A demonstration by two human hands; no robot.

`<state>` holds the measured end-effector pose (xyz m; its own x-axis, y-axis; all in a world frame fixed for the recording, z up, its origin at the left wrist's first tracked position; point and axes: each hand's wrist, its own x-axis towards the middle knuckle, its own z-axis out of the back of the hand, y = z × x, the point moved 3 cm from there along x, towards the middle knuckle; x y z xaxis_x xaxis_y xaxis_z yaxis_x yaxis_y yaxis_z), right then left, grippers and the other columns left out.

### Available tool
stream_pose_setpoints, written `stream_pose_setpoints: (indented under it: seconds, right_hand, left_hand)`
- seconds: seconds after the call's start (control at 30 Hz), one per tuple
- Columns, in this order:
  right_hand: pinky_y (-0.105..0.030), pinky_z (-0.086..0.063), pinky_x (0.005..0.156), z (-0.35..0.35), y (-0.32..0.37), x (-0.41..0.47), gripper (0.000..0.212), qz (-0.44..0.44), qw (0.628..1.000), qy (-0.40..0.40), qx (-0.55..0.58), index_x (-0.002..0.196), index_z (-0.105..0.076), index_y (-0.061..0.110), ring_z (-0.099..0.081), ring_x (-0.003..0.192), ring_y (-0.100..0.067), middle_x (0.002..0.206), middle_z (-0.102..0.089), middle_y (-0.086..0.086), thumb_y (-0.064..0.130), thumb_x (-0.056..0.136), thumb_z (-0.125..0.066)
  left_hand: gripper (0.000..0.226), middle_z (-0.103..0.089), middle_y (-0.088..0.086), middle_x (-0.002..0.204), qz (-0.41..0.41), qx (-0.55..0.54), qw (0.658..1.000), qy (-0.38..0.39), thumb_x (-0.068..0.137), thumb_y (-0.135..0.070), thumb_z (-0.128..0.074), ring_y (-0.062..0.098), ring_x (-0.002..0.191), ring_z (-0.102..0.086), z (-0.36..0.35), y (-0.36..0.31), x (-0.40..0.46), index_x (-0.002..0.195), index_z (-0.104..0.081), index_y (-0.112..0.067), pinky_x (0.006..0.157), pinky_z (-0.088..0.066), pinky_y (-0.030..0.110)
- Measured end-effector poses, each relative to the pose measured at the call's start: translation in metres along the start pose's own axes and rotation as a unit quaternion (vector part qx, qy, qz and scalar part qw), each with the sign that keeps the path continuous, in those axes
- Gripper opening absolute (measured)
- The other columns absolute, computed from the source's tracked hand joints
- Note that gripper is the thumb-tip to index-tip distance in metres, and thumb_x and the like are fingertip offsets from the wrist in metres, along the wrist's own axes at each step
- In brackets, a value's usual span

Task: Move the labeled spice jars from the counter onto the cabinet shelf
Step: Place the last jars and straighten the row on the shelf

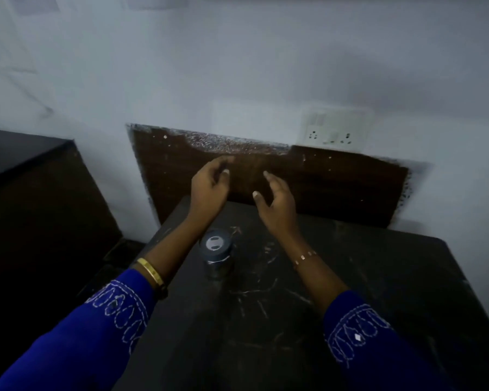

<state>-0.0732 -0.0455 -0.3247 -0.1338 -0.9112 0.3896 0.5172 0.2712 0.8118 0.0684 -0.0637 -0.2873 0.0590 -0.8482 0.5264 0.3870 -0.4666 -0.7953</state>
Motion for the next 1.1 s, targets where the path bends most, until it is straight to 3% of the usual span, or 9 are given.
stream_pose_setpoints:
  seconds: [0.1,0.23,0.33,0.4,0.53,0.67,0.83,1.0,1.1]
  right_hand:
    - [-0.029,-0.03,0.11,-0.045,-0.007,-0.013,0.054,-0.039,0.997,0.055,-0.026,0.141,-0.038,0.009,-0.034,0.137,-0.023,0.147,-0.034,-0.011,0.018,0.091,-0.058]
    - [-0.032,-0.031,0.111,-0.096,-0.027,-0.033,0.063,-0.114,0.981,0.14,-0.075,0.145,-0.03,0.015,-0.03,0.139,-0.021,0.152,-0.026,-0.007,0.021,0.09,-0.059]
    - [-0.035,-0.03,0.114,-0.121,-0.043,-0.044,0.07,-0.164,0.962,0.184,-0.116,0.147,-0.024,0.017,-0.028,0.14,-0.022,0.153,-0.021,-0.005,0.021,0.088,-0.061]
    - [-0.036,-0.029,0.115,-0.132,-0.052,-0.05,0.075,-0.187,0.954,0.194,-0.129,0.148,-0.021,0.016,-0.027,0.14,-0.023,0.153,-0.021,-0.007,0.022,0.086,-0.063]
    - [-0.036,-0.03,0.113,-0.148,-0.063,-0.058,0.083,-0.235,0.942,0.197,-0.137,0.149,-0.016,0.012,-0.03,0.138,-0.026,0.151,-0.023,-0.01,0.022,0.083,-0.066]
    - [-0.034,-0.027,0.113,-0.162,-0.069,-0.065,0.088,-0.255,0.942,0.179,-0.127,0.149,-0.012,0.012,-0.027,0.139,-0.027,0.15,-0.02,-0.013,0.021,0.082,-0.069]
    - [-0.028,-0.033,0.107,-0.162,-0.071,-0.074,0.09,-0.256,0.958,0.08,-0.101,0.146,-0.025,0.012,-0.036,0.133,-0.025,0.145,-0.029,-0.012,0.023,0.073,-0.077]
    - [-0.022,-0.041,0.093,-0.136,-0.072,-0.077,0.071,-0.262,0.962,-0.003,-0.078,0.13,-0.049,0.014,-0.049,0.12,-0.022,0.131,-0.048,-0.009,0.025,0.067,-0.082]
    - [-0.022,-0.048,0.083,-0.112,-0.067,-0.077,0.06,-0.297,0.953,-0.041,0.035,0.127,-0.049,0.016,-0.053,0.112,-0.02,0.121,-0.051,-0.002,0.021,0.074,-0.077]
  left_hand:
    - [0.031,-0.062,0.002,0.113,0.052,0.008,0.999,0.005,0.091,0.002,-0.045,0.007,0.103,-0.055,0.022,0.043,-0.008,0.118,-0.06,-0.002,0.078,-0.041,-0.003]
    - [0.032,-0.063,0.009,0.121,0.165,-0.006,0.986,0.032,0.092,-0.004,-0.045,0.016,0.11,-0.057,0.031,0.106,-0.028,0.119,-0.06,-0.006,0.097,-0.046,0.028]
    - [0.034,-0.058,0.012,0.128,0.271,-0.006,0.961,0.052,0.092,-0.002,-0.045,0.02,0.116,-0.054,0.03,0.147,-0.048,0.124,-0.056,-0.004,0.092,-0.041,0.024]
    - [0.036,-0.055,0.015,0.131,0.337,-0.028,0.937,0.086,0.091,-0.002,-0.044,0.024,0.121,-0.052,0.027,0.172,-0.059,0.127,-0.053,-0.002,0.1,-0.042,0.03]
    - [0.041,-0.05,0.016,0.137,0.384,-0.052,0.909,0.155,0.094,-0.002,-0.042,0.027,0.126,-0.048,0.019,0.201,-0.064,0.134,-0.045,0.0,0.105,-0.04,0.036]
    - [0.037,-0.052,0.018,0.135,0.371,-0.072,0.901,0.211,0.095,-0.002,-0.04,0.03,0.123,-0.05,0.01,0.21,-0.066,0.131,-0.047,0.0,0.106,-0.041,0.041]
    - [0.033,-0.059,0.015,0.124,0.371,-0.102,0.903,0.19,0.094,-0.005,-0.041,0.025,0.114,-0.056,0.009,0.209,-0.077,0.125,-0.054,0.0,0.093,-0.047,0.031]
    - [0.027,-0.064,0.014,0.112,0.387,-0.127,0.896,0.177,0.092,-0.006,-0.047,0.024,0.104,-0.06,0.007,0.197,-0.092,0.114,-0.062,-0.002,0.092,-0.05,0.034]
    - [0.02,-0.065,0.007,0.096,0.376,-0.153,0.896,0.179,0.092,-0.008,-0.049,0.021,0.093,-0.062,0.004,0.181,-0.088,0.104,-0.065,-0.006,0.082,-0.053,0.029]
